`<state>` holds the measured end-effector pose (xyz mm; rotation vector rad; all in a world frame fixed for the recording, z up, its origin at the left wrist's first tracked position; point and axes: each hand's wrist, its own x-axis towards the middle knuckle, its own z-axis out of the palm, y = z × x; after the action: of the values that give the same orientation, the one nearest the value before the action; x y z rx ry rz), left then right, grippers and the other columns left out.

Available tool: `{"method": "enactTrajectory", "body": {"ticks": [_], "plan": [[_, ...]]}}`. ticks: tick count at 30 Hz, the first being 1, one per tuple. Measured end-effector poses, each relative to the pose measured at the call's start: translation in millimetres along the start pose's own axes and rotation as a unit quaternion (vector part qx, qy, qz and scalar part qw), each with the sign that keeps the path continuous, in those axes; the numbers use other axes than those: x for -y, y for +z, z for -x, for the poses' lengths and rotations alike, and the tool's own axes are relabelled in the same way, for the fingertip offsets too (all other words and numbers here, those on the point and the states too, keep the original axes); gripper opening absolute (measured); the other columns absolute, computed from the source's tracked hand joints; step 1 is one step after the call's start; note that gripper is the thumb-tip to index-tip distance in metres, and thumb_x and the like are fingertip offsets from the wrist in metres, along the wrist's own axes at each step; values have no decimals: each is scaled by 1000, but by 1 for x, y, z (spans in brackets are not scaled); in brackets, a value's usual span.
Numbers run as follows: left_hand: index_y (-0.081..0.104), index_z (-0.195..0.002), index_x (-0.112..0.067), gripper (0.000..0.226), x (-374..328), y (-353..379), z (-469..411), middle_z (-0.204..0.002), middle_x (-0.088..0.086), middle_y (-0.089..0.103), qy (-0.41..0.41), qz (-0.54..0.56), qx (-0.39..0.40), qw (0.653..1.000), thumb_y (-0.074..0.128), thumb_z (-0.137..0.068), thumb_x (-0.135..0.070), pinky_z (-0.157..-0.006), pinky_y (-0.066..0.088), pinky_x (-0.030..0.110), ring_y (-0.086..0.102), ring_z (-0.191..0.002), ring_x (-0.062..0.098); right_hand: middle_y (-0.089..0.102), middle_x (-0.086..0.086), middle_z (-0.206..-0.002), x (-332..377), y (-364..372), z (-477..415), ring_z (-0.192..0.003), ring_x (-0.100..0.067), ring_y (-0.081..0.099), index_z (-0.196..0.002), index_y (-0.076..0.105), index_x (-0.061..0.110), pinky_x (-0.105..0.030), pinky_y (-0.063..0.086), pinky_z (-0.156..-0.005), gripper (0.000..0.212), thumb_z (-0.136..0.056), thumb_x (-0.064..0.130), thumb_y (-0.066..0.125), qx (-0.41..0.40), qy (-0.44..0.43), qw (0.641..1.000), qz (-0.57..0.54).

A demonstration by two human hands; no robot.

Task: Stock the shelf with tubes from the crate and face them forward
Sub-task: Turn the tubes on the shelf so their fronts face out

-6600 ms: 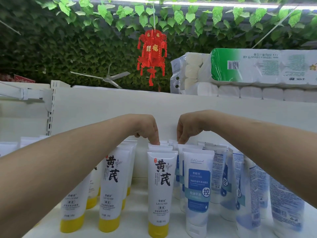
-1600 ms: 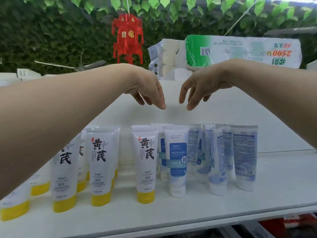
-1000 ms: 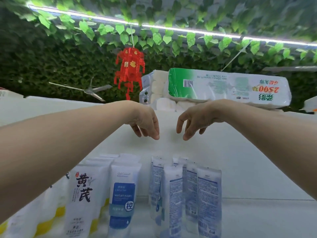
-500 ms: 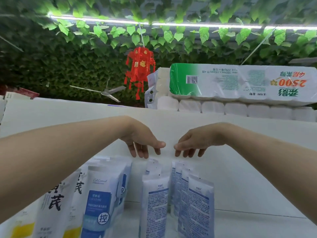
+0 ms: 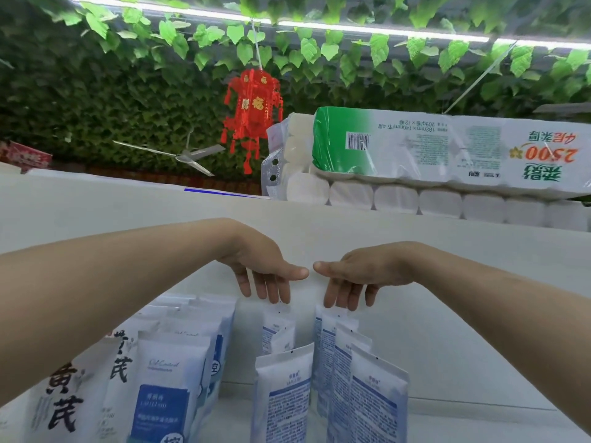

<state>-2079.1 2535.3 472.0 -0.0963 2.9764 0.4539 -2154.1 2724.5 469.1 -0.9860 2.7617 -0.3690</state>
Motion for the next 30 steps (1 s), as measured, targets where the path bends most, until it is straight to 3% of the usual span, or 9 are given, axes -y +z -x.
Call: {"method": "enactTrajectory", "body": {"ticks": [7, 11, 14, 17, 20, 24, 30], "plan": [[73, -109, -22, 59, 1, 2, 0, -110, -4, 71, 19, -2, -6, 1000, 41, -89, -67, -90, 54, 30, 60, -94, 11, 73, -13, -95, 5, 5, -1, -80, -22, 68, -110, 69, 0, -27, 51, -64, 82, -97, 67, 23, -12, 42, 998, -47], [74, -105, -22, 57, 0, 3, -1, -109, -5, 71, 30, -1, -11, 999, 45, -86, -68, -91, 53, 30, 59, -90, 10, 73, -17, -96, 6, 8, -1, -77, -24, 69, -113, 65, -2, -28, 54, -65, 79, -97, 65, 27, -11, 55, 996, -75], [74, -105, -23, 56, 1, 4, -1, -109, -5, 71, 34, 2, -10, 999, 47, -85, -67, -89, 53, 30, 59, -89, 11, 75, -15, -100, 2, 5, 2, -81, -22, 70, -118, 63, 5, -28, 53, -66, 70, -99, 63, 29, -18, 54, 997, -58], [74, -106, -20, 53, -1, 2, -2, -104, 0, 71, 33, 21, -36, 999, 51, -87, -64, -81, 55, 29, 60, -82, 12, 76, -2, -93, -8, 0, 5, -73, -12, 66, -112, 68, 20, -24, 48, -63, 42, -96, 54, 50, -63, 19, 998, -2], [75, -98, -15, 51, -6, -1, -6, -85, -1, 66, 4, -16, -90, 996, 53, -90, -60, -67, 49, 25, 56, -71, 14, 67, 5, -80, -17, -2, 3, -68, -9, 56, -97, 76, 28, -21, 43, -59, 17, -82, 36, 76, -118, -28, 992, 40], [75, -81, -17, 43, -15, 4, -14, -72, -4, 57, -50, -103, -94, 989, 59, -89, -56, -60, 39, 25, 46, -64, 15, 60, 13, -72, -19, 2, -1, -70, -5, 53, -88, 78, 33, -19, 41, -65, 17, -73, 29, 84, -162, -47, 981, 92], [66, -65, -17, 31, -24, 11, -28, -67, -3, 54, -91, -167, -82, 978, 74, -83, -41, -54, 38, 24, 43, -57, 16, 57, 14, -69, -19, 13, -7, -66, -3, 51, -90, 79, 29, -19, 40, -60, 19, -72, 26, 85, -171, -59, 975, 132]]}}
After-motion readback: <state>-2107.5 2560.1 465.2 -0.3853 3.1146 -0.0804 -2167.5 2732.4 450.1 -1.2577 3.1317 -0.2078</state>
